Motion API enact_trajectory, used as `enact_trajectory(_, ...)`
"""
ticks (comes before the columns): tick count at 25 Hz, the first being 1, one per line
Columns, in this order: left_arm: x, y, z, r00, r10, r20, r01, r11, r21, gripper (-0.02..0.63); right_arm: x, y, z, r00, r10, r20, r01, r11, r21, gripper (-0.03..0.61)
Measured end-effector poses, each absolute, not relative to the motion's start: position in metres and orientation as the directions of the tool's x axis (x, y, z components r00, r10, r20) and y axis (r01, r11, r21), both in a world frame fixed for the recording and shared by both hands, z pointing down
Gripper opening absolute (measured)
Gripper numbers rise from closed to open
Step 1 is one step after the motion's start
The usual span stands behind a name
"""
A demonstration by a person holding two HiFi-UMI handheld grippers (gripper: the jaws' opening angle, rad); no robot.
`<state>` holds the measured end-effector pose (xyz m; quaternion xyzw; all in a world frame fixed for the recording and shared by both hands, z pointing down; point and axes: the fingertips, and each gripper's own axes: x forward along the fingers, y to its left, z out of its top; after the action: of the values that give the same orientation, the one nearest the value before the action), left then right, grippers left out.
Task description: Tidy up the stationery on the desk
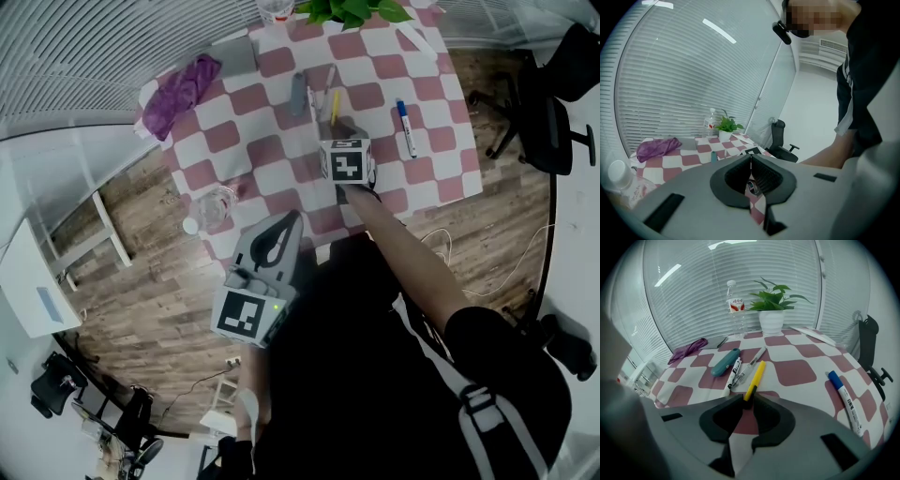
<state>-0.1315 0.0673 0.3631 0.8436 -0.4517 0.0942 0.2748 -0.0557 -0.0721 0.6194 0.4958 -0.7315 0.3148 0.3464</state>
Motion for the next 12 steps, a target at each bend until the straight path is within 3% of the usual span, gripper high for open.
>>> enact_trajectory(12, -0.111, 0.068, 0.361, 0.574, -0.716, 0.398, -0.814, -0.445, 0.373, 0.033, -0.032, -0.071, 0.615, -0.263, -0.504, 0.823, -0.943, 0.315, -0.109, 0.064)
